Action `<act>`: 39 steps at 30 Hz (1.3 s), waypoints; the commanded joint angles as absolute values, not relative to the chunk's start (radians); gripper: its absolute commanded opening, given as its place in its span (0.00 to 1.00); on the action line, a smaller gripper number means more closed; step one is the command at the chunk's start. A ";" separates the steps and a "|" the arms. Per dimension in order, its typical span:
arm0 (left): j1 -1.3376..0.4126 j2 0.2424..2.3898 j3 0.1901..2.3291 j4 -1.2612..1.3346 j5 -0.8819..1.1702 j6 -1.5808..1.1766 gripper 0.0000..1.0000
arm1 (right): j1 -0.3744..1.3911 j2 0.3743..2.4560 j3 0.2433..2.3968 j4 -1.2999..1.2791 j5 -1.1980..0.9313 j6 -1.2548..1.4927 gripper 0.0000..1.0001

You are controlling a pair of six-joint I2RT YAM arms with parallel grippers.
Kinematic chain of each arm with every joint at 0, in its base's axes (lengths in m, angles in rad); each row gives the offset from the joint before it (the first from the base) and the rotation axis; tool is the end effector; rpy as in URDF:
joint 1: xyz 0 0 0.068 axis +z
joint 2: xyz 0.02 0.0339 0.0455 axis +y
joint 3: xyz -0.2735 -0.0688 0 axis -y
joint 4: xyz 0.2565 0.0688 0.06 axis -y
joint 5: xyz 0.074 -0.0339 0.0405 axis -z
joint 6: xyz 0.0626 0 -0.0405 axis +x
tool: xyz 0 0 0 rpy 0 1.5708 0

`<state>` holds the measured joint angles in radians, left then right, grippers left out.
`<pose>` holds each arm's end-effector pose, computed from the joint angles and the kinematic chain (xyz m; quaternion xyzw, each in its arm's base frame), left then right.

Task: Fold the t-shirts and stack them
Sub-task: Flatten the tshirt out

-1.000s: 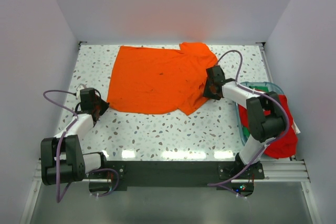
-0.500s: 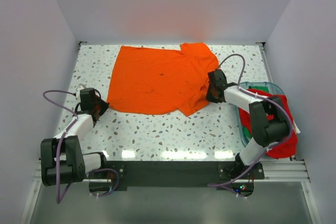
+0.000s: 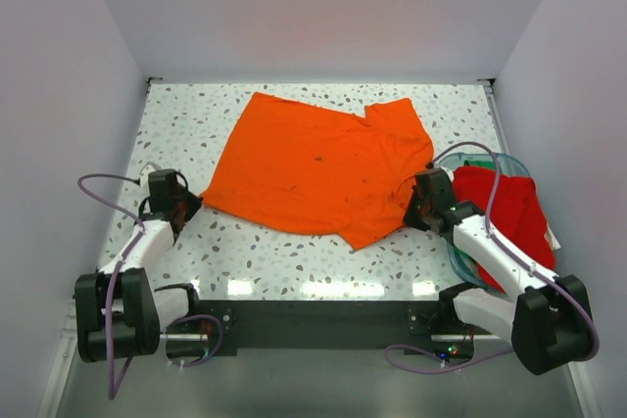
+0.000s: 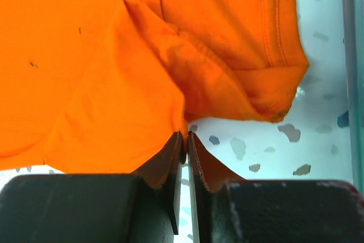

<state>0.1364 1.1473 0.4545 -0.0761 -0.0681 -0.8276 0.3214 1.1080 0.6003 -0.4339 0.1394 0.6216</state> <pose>0.2385 0.0370 0.1503 -0.4383 0.8092 -0.1026 0.3776 0.2221 0.0648 0.1760 0.1632 0.9347 0.0812 0.3051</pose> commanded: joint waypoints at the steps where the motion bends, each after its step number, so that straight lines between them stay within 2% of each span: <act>1: 0.141 1.112 0.428 -0.077 -0.094 -0.825 0.00 | 0.319 1.089 0.598 -0.476 0.126 0.649 0.11; 5: 0.141 1.086 0.400 -0.087 -0.101 -0.831 0.00 | 0.321 1.141 0.583 -0.428 0.098 0.666 0.09; 9: 0.140 1.071 0.399 -0.104 -0.113 -0.834 0.00 | 0.321 1.201 0.563 -0.397 0.078 0.666 0.02; 14: 0.141 1.060 0.407 -0.126 -0.127 -0.830 0.00 | 0.324 1.138 0.528 -0.425 0.029 0.678 0.00; 19: 0.140 1.054 0.420 -0.147 -0.149 -0.827 0.00 | 0.341 0.899 0.468 -0.546 -0.061 0.725 0.00; 25: 0.141 1.075 0.443 -0.166 -0.155 -0.834 0.00 | 0.353 0.564 0.457 -0.843 -0.158 0.772 0.00; 31: 0.140 1.100 0.468 -0.181 -0.152 -0.838 0.00 | 0.353 0.396 0.501 -1.074 -0.245 0.782 0.00; 35: 0.140 1.114 0.482 -0.192 -0.155 -0.828 0.00 | 0.354 0.380 0.578 -1.169 -0.291 0.750 0.06; 38: 0.140 1.124 0.491 -0.192 -0.161 -0.821 0.00 | 0.353 0.383 0.649 -1.207 -0.307 0.726 0.16; 39: 0.141 1.132 0.492 -0.193 -0.161 -0.818 0.00 | 0.353 0.396 0.679 -1.207 -0.322 0.716 0.25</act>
<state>0.1364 1.1206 0.4511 -0.1982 -0.1261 -0.8272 0.3531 0.3904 0.5873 -1.1286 -0.2520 0.7506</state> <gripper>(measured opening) 0.013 0.214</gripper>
